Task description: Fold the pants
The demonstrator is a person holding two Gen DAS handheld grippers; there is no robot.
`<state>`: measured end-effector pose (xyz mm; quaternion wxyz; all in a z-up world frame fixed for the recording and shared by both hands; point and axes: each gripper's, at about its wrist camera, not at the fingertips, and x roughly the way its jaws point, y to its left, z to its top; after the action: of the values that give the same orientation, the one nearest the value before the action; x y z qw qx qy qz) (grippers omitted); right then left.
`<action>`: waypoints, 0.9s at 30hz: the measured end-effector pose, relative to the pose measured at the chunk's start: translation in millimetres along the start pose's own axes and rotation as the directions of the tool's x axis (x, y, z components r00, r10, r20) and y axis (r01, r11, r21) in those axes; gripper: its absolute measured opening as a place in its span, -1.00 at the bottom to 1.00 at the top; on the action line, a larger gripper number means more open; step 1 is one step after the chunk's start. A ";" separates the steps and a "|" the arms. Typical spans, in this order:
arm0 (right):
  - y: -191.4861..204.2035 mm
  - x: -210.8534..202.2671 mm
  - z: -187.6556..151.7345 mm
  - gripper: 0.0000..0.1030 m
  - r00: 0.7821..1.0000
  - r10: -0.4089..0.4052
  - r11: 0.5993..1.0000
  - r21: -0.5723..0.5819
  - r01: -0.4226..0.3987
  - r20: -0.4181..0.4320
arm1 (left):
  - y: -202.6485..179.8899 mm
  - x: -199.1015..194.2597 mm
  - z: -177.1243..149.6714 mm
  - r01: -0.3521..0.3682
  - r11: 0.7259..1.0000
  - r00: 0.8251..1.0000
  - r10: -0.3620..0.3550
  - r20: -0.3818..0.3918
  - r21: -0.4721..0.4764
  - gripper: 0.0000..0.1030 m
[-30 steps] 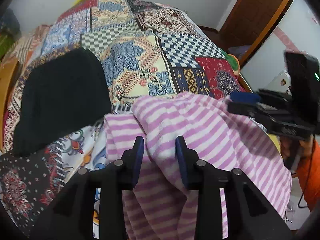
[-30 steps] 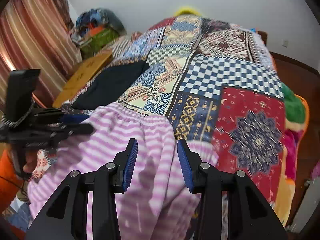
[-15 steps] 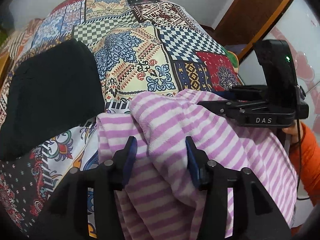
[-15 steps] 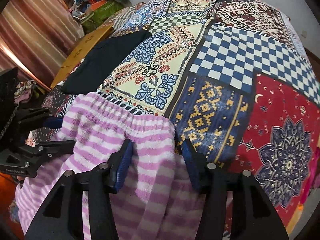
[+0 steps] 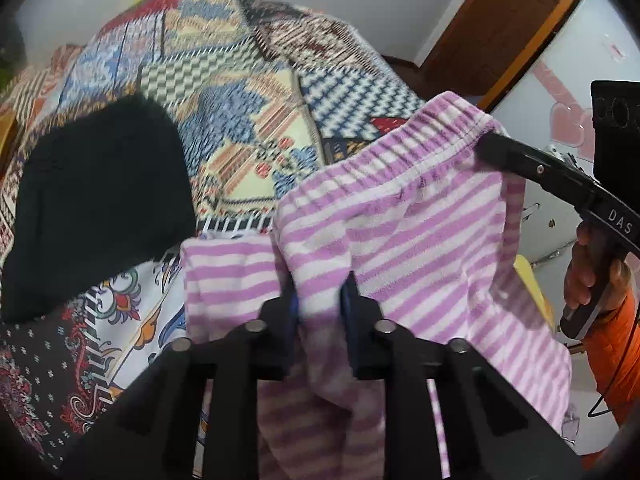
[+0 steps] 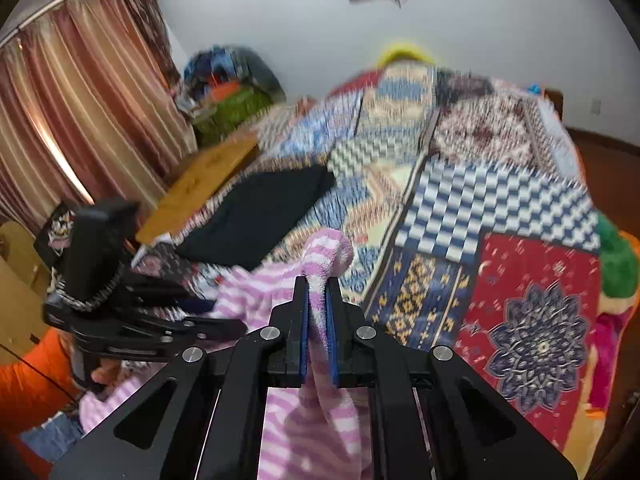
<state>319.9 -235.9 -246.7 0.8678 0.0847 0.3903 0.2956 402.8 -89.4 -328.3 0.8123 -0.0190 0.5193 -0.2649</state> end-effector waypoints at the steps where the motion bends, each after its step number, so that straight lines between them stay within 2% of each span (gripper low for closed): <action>1: 3.2 -7.3 0.7 -0.87 1.000 -0.006 1.000 -0.008 0.006 0.014 | -6.1 -5.6 1.2 -0.018 1.000 1.000 0.017 0.019 0.015 -0.72; 5: 10.0 -22.0 0.5 -0.87 0.998 -0.049 0.998 -0.036 0.051 0.045 | -18.5 -17.5 8.4 -0.037 0.999 0.998 0.035 0.056 0.034 -0.74; 9: 1.0 -29.5 -2.4 -0.87 0.995 -0.081 0.996 -0.019 0.082 0.052 | -25.8 -12.8 16.1 -0.069 0.996 0.996 0.066 0.055 0.059 -0.74; 13: -18.5 -11.2 -9.8 -0.87 0.989 -0.149 0.989 -0.012 0.149 0.019 | -28.4 12.7 20.0 -0.144 0.985 0.990 0.143 0.020 0.095 -0.74; 16: -37.7 16.1 -17.4 -0.87 0.981 -0.194 0.981 0.012 0.194 -0.030 | -17.8 32.7 19.9 -0.192 0.978 0.981 0.194 -0.022 0.081 -0.74; 19: -57.4 38.2 -27.1 -0.87 0.970 -0.227 0.972 0.046 0.231 -0.086 | -2.4 37.4 17.5 -0.161 0.986 0.985 0.163 -0.054 0.040 -0.64; 22: -72.0 45.0 -36.9 -0.87 0.962 -0.236 0.965 0.086 0.249 -0.133 | 4.4 25.0 17.1 -0.146 0.989 0.988 0.147 -0.043 0.019 -0.54; 27: -53.4 13.2 -34.1 -0.87 0.972 -0.222 0.971 0.069 0.228 -0.077 | 3.7 -6.1 20.8 -0.153 0.988 0.988 0.153 0.013 -0.007 -0.50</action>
<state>325.9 -274.4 -298.4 0.8778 0.0631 0.4383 0.1828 420.1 -88.6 -314.8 0.8335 0.0168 0.5147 -0.2002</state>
